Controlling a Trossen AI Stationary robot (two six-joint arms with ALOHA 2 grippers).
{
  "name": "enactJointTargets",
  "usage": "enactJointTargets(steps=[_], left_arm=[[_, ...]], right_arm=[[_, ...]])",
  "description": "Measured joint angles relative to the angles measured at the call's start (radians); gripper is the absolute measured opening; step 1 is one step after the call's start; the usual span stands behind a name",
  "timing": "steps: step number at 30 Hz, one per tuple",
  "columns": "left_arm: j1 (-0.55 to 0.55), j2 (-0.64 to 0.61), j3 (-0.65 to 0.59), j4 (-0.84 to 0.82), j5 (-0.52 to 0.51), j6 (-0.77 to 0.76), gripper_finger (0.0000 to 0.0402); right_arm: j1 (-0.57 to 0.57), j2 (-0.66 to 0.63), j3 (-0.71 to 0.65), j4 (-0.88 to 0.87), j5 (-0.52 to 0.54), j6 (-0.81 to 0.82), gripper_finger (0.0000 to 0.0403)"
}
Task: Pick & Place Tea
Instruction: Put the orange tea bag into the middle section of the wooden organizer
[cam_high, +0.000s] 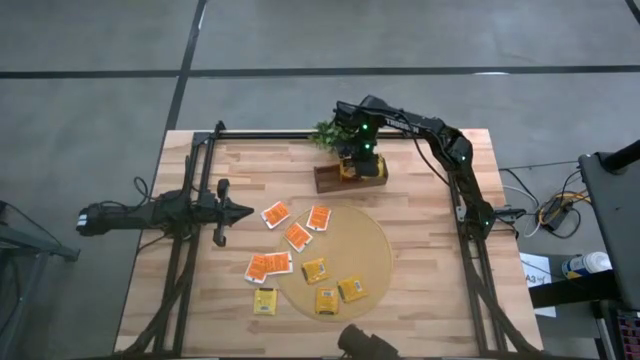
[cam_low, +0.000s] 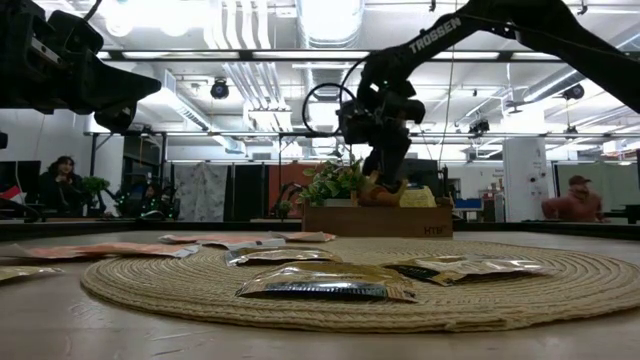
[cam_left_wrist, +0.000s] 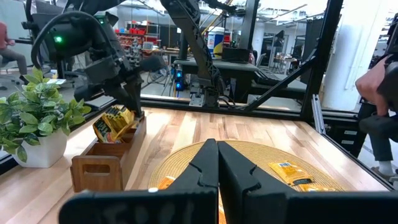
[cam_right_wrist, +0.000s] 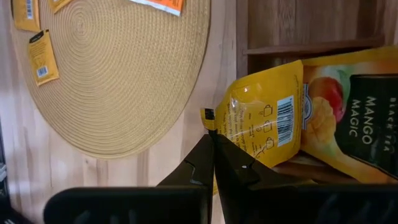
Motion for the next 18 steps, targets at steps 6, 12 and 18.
enactJointTargets(steps=[6,12,18], left_arm=[[0.000,0.000,0.000,0.000,0.000,0.000,0.0000],[0.000,0.000,0.000,0.000,0.000,0.000,0.0000],[0.001,0.000,0.000,0.000,0.000,0.000,0.0000]], right_arm=[[0.000,0.000,-0.004,0.024,0.001,-0.006,0.0008],[0.002,0.000,0.032,0.099,0.105,0.076,0.0008],[0.001,0.000,0.037,0.076,0.115,0.081,0.0008]])
